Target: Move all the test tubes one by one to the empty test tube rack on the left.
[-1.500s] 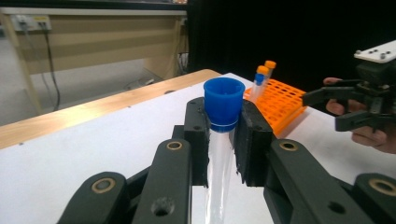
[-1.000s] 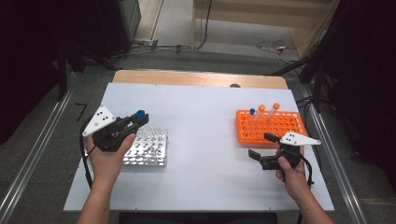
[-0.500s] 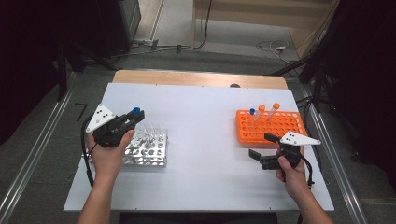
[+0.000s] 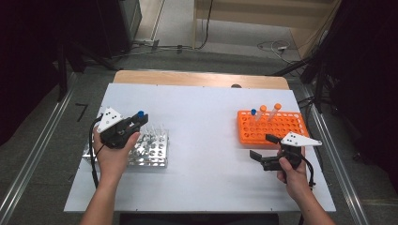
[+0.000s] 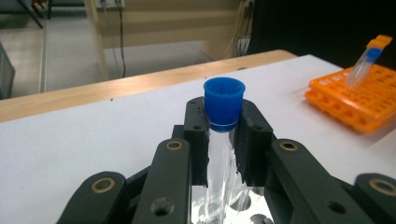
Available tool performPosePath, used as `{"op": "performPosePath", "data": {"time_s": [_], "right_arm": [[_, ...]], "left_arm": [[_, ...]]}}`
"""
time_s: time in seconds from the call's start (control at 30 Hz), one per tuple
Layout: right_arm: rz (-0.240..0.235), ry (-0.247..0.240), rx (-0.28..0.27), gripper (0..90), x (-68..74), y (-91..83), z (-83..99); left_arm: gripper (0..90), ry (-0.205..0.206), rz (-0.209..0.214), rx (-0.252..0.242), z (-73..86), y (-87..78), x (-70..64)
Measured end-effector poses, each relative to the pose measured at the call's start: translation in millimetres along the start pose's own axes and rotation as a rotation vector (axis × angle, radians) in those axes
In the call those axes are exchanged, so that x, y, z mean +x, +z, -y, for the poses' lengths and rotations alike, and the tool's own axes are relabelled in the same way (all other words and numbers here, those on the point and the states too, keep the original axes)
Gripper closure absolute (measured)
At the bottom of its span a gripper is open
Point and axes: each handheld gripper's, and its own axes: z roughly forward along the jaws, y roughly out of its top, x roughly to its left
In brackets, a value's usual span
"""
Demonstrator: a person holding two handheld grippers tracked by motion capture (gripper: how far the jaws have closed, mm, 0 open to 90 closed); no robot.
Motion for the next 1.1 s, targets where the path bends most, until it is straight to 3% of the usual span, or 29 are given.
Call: {"op": "performPosePath", "data": {"time_s": [0.23, 0.57, 0.67, 0.87, 1.0, 1.1], "right_arm": [[0.003, 0.0, 0.0, 0.5, -0.7, 0.0, 0.2], [0.005, 0.0, 0.002, 0.5, -0.7, 0.4, 0.0], [0.006, -0.002, 0.001, 0.5, -0.9, 0.2, -0.2], [0.009, 0.0, -0.001, 0.6, -0.8, -0.3, -0.2], [0.014, -0.014, 0.0, 2.1, -0.6, 0.2, -1.4], [0.021, -0.017, 0.005, 2.5, -1.2, 1.9, -2.1]], "left_arm": [[76.7, 0.041, -0.015, 0.045, 4.2, -0.2, -5.6], [74.4, 0.01, 0.008, 0.108, 9.4, 3.2, -4.3], [71.6, -0.024, 0.027, 0.103, 10.0, 3.2, -3.1], [57.9, -0.094, 0.047, 0.07, 6.6, -3.0, -0.9], [44.3, -0.103, 0.074, 0.048, 4.6, -7.3, -2.7], [32.2, -0.111, 0.114, 0.005, 1.4, -13.5, -7.3]]}}
